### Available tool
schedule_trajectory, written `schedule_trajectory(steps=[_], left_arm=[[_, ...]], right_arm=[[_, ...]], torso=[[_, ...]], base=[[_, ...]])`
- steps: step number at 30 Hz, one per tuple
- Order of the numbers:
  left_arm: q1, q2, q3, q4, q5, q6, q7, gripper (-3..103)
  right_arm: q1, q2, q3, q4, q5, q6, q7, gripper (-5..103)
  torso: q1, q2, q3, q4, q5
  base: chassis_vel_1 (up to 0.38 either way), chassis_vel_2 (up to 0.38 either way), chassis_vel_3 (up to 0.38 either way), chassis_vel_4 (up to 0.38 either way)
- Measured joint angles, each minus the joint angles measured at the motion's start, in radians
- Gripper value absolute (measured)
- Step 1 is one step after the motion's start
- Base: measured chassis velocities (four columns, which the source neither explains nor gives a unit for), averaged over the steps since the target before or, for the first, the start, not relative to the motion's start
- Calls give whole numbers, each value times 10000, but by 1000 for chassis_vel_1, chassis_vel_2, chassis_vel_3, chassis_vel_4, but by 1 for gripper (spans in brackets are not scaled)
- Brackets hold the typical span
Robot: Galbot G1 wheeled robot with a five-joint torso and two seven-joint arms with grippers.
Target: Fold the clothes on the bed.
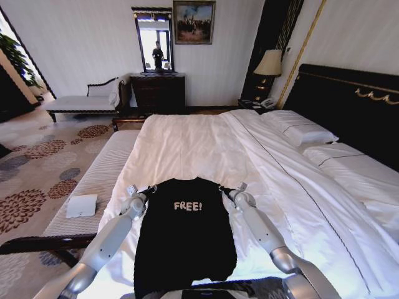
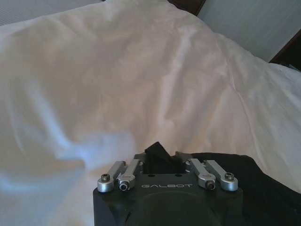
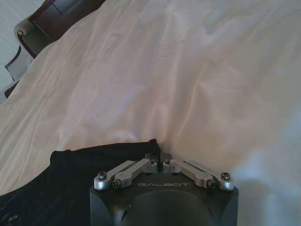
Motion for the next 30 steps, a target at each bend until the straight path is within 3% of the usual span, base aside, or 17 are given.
schedule_trajectory(steps=[2,9,20,30], left_arm=[[-18,28,46,-19,56,-38,1,24],[25,79,110,-224,384,-168,57,5],[-256,327,112,-642,576,-538,88,4],[-1810,388,566,85,136,-633,181,4]], right_arm=[[-56,-46,-9,124,26,-60,7,1],[-200,-89,-8,373,29,-61,20,1],[-481,-655,-78,1840,-16,48,80,1],[1011,-871,-690,1512,26,144,296,1]], torso=[[0,0,0,-1,-1],[0,0,0,0,-1],[0,0,0,0,-1],[0,0,0,0,-2]], base=[[0,0,0,0],[0,0,0,0],[0,0,0,0],[0,0,0,0]])
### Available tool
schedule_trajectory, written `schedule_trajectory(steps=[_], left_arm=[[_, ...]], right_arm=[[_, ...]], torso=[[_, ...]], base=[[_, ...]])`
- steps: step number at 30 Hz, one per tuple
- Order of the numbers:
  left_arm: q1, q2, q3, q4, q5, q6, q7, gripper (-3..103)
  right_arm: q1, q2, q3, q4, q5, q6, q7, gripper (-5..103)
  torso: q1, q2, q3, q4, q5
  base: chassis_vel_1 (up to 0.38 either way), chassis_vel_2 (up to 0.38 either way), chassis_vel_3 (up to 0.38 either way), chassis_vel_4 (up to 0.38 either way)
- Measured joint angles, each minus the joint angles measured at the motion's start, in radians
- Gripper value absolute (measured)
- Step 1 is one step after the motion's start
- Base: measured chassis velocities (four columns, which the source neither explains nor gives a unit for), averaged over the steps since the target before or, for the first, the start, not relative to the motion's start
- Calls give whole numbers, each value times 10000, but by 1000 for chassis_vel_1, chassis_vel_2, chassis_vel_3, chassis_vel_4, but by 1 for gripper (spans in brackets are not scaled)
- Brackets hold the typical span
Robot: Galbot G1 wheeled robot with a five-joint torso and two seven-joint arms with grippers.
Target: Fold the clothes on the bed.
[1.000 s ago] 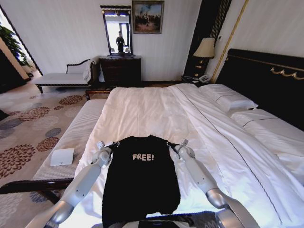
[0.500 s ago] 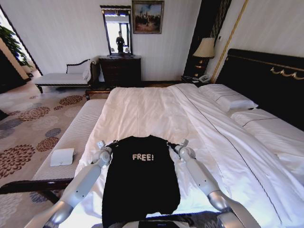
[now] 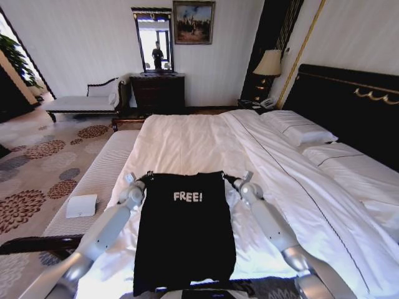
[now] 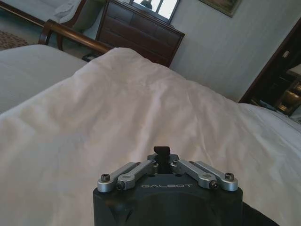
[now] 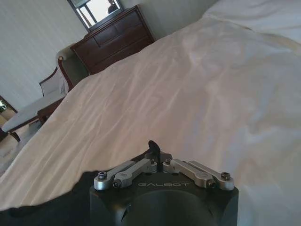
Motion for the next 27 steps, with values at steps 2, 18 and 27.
schedule_trajectory(steps=[2,18,27], left_arm=[[-648,-97,302,605,-40,-51,108,4],[-4504,-2379,1268,6016,882,-187,1439,4],[-4652,-2679,1418,6741,1498,-444,1949,4]], right_arm=[[532,160,-374,-464,-79,56,17,1],[3864,1398,-1638,-5076,-1343,1107,-641,1],[3886,1631,-1595,-5789,-2004,2671,-1185,1]], torso=[[0,0,1,0,2],[4,-1,3,-5,3],[0,0,-1,4,2]], base=[[0,0,0,0],[0,0,0,0],[0,0,0,0]])
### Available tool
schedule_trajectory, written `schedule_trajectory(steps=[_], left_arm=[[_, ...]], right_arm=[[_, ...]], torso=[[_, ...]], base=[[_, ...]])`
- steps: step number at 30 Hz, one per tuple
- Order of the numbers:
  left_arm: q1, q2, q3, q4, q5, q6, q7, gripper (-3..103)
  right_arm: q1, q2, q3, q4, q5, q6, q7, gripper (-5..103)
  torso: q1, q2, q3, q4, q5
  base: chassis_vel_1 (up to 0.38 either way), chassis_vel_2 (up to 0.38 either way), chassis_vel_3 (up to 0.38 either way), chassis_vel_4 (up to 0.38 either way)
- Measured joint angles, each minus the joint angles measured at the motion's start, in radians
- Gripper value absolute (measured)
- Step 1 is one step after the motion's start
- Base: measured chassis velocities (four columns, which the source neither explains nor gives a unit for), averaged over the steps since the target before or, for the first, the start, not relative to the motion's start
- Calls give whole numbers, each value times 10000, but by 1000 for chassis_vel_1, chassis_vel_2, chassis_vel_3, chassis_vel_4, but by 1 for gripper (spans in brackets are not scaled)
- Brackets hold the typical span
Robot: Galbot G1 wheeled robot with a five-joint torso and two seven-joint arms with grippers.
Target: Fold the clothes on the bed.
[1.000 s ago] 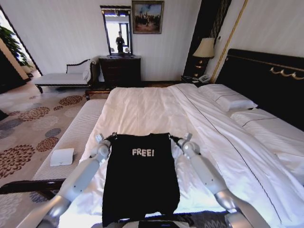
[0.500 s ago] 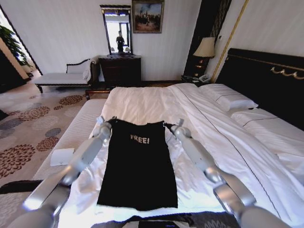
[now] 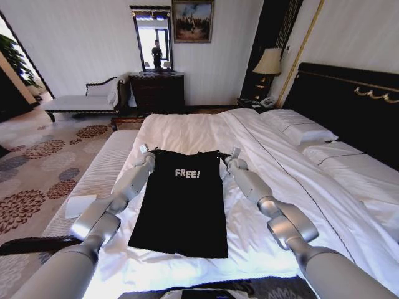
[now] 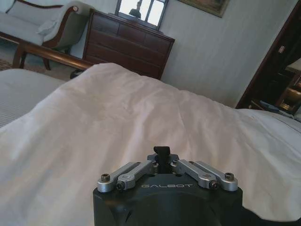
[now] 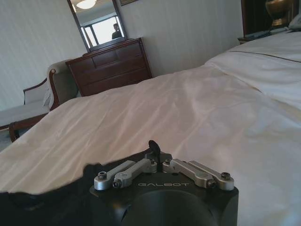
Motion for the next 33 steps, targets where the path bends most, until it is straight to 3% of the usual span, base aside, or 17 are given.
schedule_trajectory(steps=[7,11,20,27,33], left_arm=[[1390,747,-506,-1868,20,-11,-348,4],[3095,1353,-1005,-3671,444,-475,-351,4],[6013,2028,-1925,-6633,1616,-1460,-226,4],[8211,2224,-2674,-8432,2179,-2226,-241,4],[9912,2553,-3613,-9382,2413,-2475,22,4]], right_arm=[[-1153,-144,168,1163,-840,503,134,1],[-2760,-295,308,2458,-2095,1295,239,1],[-5117,-499,1182,4724,-3623,2641,513,1],[-7523,-916,1365,6975,-4173,2860,613,1],[-9265,-942,1786,8283,-4758,3067,684,1]], torso=[[0,0,-1,-5,-4],[-1,1,0,-2,-4],[-3,3,-3,-2,-5],[-5,3,-1,-7,2],[-1,3,0,-2,-5]], base=[[0,0,0,0],[0,0,0,0],[0,0,0,0],[0,0,0,0],[0,0,0,0]])
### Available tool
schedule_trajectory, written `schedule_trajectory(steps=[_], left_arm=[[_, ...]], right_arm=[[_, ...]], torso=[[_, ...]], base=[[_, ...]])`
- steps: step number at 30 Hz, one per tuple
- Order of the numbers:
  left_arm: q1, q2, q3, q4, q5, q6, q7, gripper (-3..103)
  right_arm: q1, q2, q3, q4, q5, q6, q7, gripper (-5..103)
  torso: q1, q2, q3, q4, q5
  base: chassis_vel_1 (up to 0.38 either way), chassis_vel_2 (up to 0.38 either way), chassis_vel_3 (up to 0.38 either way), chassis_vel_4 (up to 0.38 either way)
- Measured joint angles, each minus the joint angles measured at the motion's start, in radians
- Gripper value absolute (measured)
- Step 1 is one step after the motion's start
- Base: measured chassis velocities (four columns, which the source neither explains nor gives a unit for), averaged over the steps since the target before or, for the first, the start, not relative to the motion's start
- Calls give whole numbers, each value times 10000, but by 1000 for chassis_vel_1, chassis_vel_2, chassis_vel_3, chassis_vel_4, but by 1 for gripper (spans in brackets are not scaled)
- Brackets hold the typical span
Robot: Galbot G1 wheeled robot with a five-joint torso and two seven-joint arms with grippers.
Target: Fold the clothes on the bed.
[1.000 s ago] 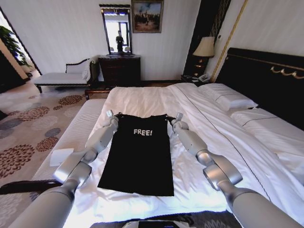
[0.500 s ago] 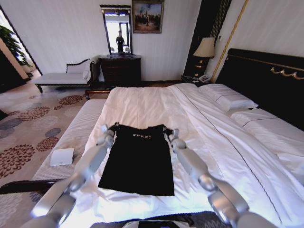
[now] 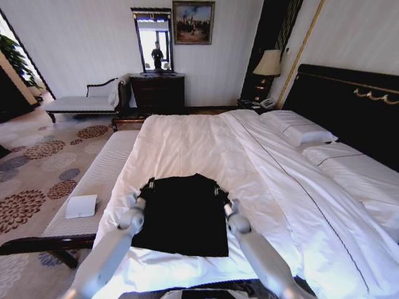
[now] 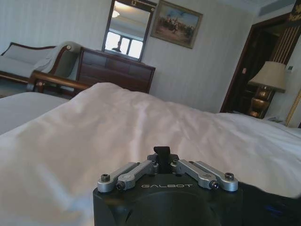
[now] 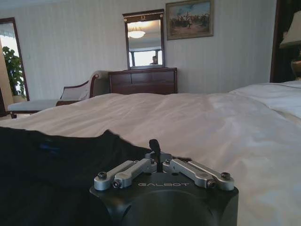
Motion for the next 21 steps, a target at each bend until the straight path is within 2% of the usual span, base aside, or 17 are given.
schedule_trajectory(steps=[4,8,17,21], left_arm=[[674,117,-429,-419,8,-57,120,4],[1708,216,-960,-733,104,-215,379,4],[2811,129,-1219,-1293,388,-404,412,4],[3398,-82,-1358,-1170,844,-630,515,4]], right_arm=[[-657,-5,159,383,-277,143,2,1],[-2028,-12,570,814,-978,578,4,1],[-3257,431,1133,1811,-1237,720,74,1],[-3911,451,1384,2492,-1258,719,61,1]], torso=[[-1,0,-1,-3,7],[-1,1,-1,-1,4],[1,-1,0,-1,4],[0,-1,0,-1,4]], base=[[0,0,0,0],[0,0,0,0],[0,0,0,0],[0,0,0,0]])
